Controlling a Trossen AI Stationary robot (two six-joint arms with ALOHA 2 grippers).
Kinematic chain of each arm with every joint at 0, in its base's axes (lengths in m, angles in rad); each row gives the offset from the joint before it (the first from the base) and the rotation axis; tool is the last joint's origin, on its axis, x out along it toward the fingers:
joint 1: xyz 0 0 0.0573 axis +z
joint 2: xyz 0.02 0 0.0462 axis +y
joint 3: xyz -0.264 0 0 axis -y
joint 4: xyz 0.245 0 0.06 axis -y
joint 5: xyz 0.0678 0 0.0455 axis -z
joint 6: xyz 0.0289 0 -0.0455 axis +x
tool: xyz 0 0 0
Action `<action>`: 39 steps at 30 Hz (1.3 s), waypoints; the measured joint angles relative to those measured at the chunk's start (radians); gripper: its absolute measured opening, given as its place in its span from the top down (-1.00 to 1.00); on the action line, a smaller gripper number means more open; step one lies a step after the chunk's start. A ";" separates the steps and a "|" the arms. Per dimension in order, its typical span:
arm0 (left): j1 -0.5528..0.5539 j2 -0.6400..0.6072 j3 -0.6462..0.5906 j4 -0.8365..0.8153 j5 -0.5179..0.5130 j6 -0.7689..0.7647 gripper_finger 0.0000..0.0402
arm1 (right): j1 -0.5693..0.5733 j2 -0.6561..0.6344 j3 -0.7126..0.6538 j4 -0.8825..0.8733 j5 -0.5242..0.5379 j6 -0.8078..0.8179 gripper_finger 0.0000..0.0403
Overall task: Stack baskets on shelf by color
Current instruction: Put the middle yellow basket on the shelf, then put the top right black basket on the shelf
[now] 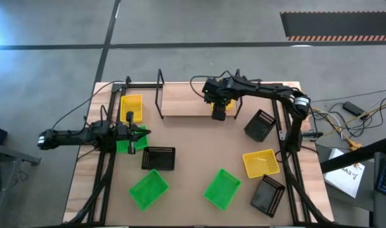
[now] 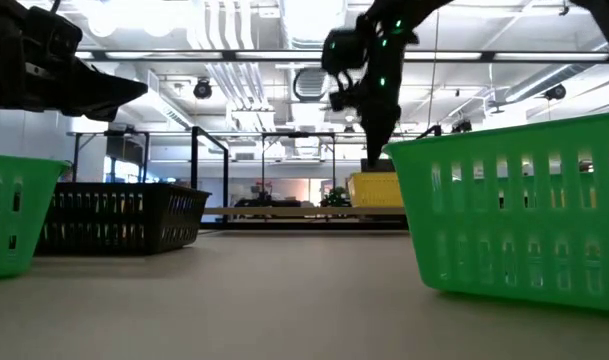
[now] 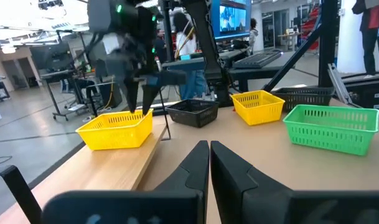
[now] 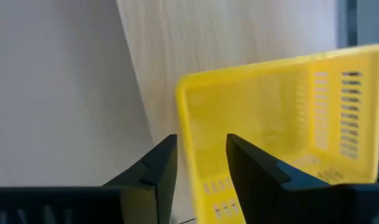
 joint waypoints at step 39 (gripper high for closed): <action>0.000 0.000 0.000 0.000 -0.001 0.000 1.00 | 0.384 -0.686 -0.763 -0.048 -0.044 1.164 0.16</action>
